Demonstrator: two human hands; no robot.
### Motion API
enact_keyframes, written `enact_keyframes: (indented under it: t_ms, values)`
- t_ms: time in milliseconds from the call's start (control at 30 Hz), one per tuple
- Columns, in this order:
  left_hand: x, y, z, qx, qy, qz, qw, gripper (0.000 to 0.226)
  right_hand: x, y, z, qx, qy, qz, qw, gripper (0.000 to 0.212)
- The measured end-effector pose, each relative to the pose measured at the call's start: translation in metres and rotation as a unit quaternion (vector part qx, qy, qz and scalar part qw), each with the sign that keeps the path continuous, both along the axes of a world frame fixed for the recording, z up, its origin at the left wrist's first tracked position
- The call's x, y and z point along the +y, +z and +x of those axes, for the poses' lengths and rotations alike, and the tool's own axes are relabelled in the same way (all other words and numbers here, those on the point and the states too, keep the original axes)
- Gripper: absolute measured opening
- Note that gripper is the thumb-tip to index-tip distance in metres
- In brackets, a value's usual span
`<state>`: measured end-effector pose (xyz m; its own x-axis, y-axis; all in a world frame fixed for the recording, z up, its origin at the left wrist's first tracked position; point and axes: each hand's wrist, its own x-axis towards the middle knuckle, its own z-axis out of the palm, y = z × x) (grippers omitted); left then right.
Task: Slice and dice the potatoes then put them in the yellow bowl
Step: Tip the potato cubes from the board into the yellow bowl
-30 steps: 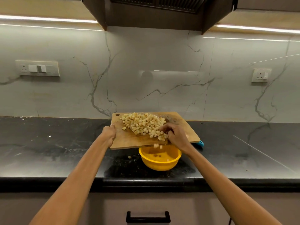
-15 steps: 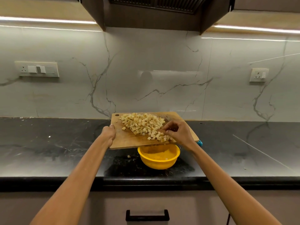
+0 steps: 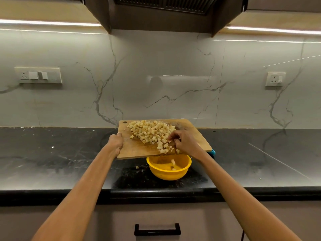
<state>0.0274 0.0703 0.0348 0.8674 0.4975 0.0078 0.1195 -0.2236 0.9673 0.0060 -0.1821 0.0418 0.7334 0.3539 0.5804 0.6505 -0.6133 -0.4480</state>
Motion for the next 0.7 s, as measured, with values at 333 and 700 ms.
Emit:
enact_keyframes:
  t_ms: [333,700]
  values:
    - [0.003,0.001,-0.002,0.0,-0.013,-0.005,1.0,0.046,-0.024,-0.003,0.01,-0.052,-0.027,0.033,0.998,0.004]
    - [0.0,0.003,0.0,-0.003,-0.007,-0.005,1.0,0.045,-0.039,-0.009,0.024,-0.002,-0.138,0.04,0.99,0.022]
